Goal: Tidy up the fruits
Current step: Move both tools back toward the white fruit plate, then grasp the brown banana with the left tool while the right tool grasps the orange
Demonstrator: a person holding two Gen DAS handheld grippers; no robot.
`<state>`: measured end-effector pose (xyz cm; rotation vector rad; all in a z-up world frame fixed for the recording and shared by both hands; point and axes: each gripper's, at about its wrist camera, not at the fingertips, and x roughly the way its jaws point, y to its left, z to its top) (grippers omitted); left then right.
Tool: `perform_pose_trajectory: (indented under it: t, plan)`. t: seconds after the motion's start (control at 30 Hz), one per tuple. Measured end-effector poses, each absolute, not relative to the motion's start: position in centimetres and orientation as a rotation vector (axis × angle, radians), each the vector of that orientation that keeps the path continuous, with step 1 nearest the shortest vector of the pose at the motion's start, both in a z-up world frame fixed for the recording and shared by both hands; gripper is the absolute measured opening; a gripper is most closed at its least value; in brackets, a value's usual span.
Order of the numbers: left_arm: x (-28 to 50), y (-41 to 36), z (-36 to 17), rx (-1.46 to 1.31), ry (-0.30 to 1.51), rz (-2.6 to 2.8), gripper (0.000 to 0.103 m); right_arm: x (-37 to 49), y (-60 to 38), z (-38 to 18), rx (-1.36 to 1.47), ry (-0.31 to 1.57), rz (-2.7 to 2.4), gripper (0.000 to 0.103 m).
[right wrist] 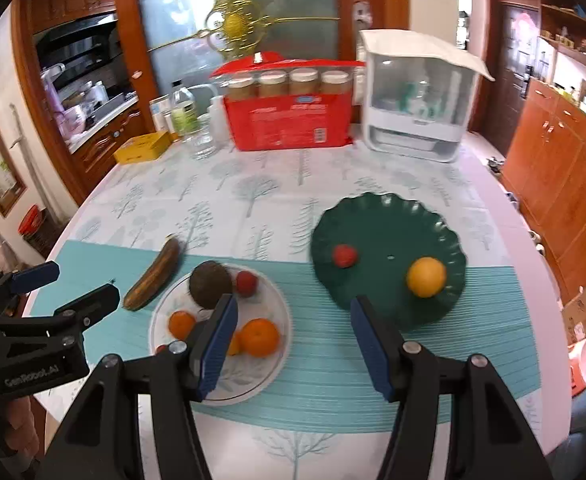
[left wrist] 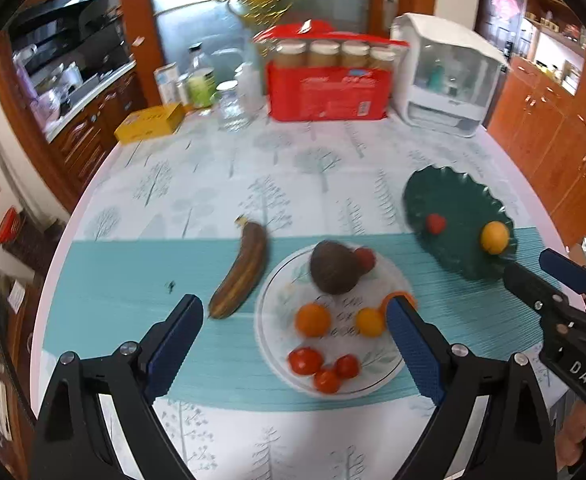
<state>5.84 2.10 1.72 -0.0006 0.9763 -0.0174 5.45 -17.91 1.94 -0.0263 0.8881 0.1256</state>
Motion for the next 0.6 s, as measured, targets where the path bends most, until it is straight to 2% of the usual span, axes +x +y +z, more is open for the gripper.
perform_pose_trajectory:
  t: [0.37,0.6]
  plan:
    - [5.1,6.2,-3.1,-0.063,1.07,0.036,0.092,6.3,-16.1,-2.7,-0.036,0.999,0.151,0.059]
    - [7.7,8.5,-5.6,-0.08,1.111,0.076,0.087,8.0,-16.0,-5.4,-0.012,1.056,0.138,0.059]
